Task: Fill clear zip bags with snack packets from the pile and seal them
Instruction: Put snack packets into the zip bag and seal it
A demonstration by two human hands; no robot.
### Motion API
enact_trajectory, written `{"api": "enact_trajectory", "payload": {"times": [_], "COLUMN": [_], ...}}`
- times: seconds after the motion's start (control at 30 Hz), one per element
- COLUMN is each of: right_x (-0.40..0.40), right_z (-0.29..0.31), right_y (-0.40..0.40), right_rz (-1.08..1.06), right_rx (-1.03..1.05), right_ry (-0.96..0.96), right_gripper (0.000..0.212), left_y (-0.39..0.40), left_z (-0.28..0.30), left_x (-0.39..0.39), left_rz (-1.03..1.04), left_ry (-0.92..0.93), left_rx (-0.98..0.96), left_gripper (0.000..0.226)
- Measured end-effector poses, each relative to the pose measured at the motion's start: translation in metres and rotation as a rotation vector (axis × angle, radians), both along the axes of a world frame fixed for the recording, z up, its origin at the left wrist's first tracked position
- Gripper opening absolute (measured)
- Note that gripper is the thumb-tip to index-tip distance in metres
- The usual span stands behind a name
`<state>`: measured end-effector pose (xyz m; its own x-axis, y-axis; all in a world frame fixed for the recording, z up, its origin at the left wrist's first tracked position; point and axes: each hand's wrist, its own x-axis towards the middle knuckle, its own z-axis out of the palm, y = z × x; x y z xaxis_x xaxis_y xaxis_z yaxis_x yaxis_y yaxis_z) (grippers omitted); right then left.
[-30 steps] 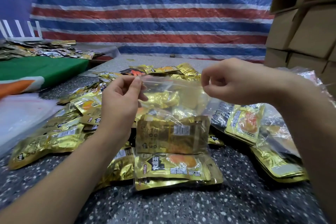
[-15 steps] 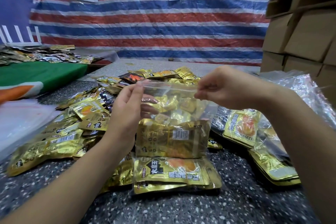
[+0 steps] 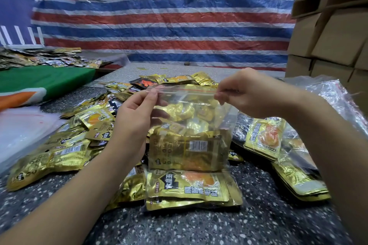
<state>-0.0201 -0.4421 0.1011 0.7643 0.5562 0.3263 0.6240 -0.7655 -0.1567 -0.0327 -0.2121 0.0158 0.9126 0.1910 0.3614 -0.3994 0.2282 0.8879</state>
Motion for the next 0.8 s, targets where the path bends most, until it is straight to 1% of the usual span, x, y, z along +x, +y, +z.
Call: {"api": "enact_trajectory", "payload": {"times": [0.1, 0.17, 0.23, 0.27, 0.3, 0.37, 0.4, 0.43, 0.47, 0.53, 0.57, 0.63, 0.67, 0.73, 0.77, 0.8], "right_x": [-0.001, -0.001, -0.002, -0.002, -0.003, -0.006, -0.006, -0.006, -0.005, -0.002, -0.002, -0.001, -0.001, 0.000, 0.001, 0.003], "right_z": [0.001, 0.002, 0.001, 0.000, -0.003, -0.011, -0.017, -0.023, -0.030, -0.040, -0.041, -0.036, -0.030, -0.014, -0.006, 0.000], "right_y": [-0.001, -0.002, 0.001, 0.005, 0.009, 0.020, 0.026, 0.031, 0.035, 0.041, 0.043, 0.039, 0.033, 0.013, 0.001, -0.012], "right_rz": [0.002, -0.008, -0.051, -0.059, -0.041, 0.043, 0.076, 0.099, 0.116, 0.129, 0.134, 0.157, 0.176, 0.185, 0.171, 0.154], "right_rx": [-0.013, -0.063, -0.136, -0.133, -0.102, -0.037, -0.058, -0.125, -0.205, -0.314, -0.327, -0.285, -0.226, -0.047, 0.053, 0.166], "right_ry": [0.028, 0.046, 0.036, 0.032, 0.062, 0.258, 0.363, 0.438, 0.471, 0.454, 0.430, 0.400, 0.403, 0.406, 0.391, 0.387], "right_gripper": [0.027, 0.033, 0.052, 0.062, 0.066, 0.067, 0.063, 0.054, 0.040, 0.017, 0.012, 0.008, 0.012, 0.013, 0.021, 0.036], "left_y": [-0.002, -0.002, -0.003, -0.004, -0.006, -0.009, -0.010, -0.011, -0.012, -0.012, -0.011, -0.009, -0.007, -0.002, 0.000, 0.001], "left_z": [0.000, 0.000, 0.001, 0.001, 0.001, 0.002, 0.002, 0.002, 0.001, -0.001, -0.002, -0.002, -0.002, 0.000, 0.001, 0.001], "left_x": [0.000, 0.000, -0.002, -0.003, -0.004, -0.007, -0.009, -0.009, -0.010, -0.008, -0.007, -0.004, -0.002, 0.002, 0.003, 0.003], "left_rz": [-0.001, -0.019, -0.070, -0.108, -0.145, -0.193, -0.204, -0.206, -0.198, -0.158, -0.130, -0.064, -0.022, 0.068, 0.109, 0.140], "left_ry": [0.002, 0.013, 0.027, 0.031, 0.033, 0.027, 0.021, 0.016, 0.013, 0.014, 0.016, 0.024, 0.027, 0.027, 0.026, 0.022], "left_rx": [0.012, 0.018, 0.025, 0.027, 0.027, 0.022, 0.017, 0.013, 0.016, 0.035, 0.038, 0.005, -0.022, -0.084, -0.105, -0.110], "left_gripper": [0.040, 0.033, 0.025, 0.023, 0.022, 0.019, 0.018, 0.018, 0.018, 0.020, 0.022, 0.036, 0.042, 0.042, 0.040, 0.039]}}
